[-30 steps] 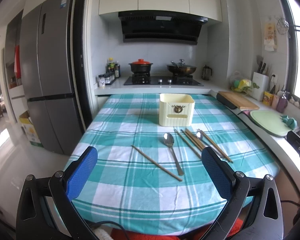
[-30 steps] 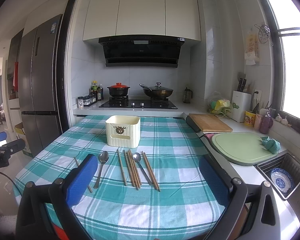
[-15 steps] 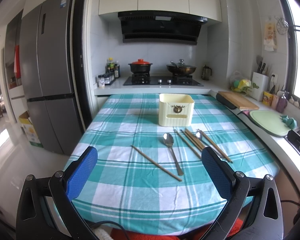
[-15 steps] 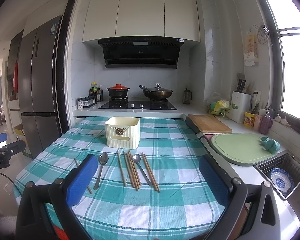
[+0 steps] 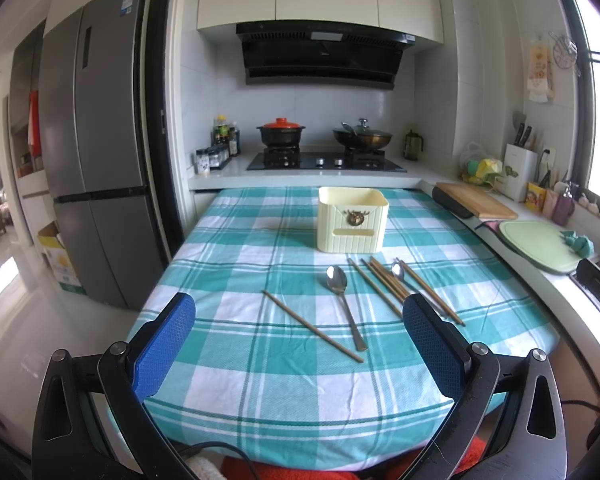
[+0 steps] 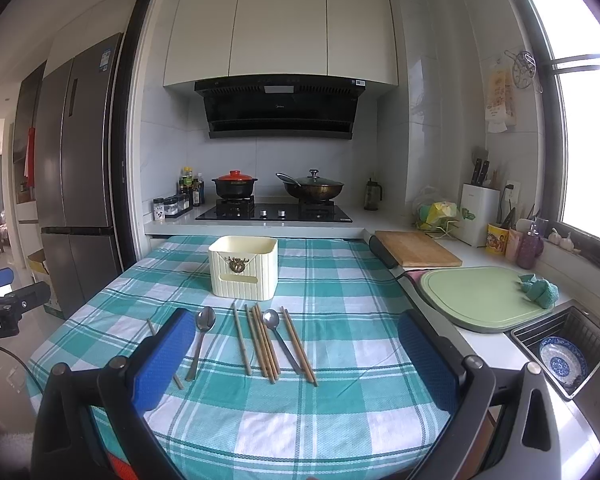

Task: Organize utensils

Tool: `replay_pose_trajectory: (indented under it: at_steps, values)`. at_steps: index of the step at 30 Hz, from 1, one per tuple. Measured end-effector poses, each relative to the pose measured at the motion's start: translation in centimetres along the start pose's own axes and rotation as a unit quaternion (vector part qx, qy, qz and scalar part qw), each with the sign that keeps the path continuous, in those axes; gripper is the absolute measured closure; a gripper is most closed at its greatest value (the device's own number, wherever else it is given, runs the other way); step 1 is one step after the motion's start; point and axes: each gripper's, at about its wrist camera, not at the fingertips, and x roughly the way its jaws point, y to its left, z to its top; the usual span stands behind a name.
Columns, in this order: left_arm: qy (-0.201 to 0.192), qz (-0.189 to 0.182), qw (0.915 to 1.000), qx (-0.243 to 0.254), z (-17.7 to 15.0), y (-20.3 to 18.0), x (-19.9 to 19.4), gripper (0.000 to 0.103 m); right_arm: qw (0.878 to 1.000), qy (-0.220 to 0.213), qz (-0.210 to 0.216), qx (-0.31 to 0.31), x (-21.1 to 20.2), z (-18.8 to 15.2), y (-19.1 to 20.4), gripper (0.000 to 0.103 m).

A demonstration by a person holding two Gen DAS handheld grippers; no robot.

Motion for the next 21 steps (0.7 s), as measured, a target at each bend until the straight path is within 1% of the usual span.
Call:
replay_pose_trajectory:
  at_steps: [21]
  values:
    - [0.003,-0.001,1.0000,0.000,-0.21,0.01,0.36,0.000,1.000,0.001,-0.001,-0.001,0.01,-0.19,-0.08,0.000]
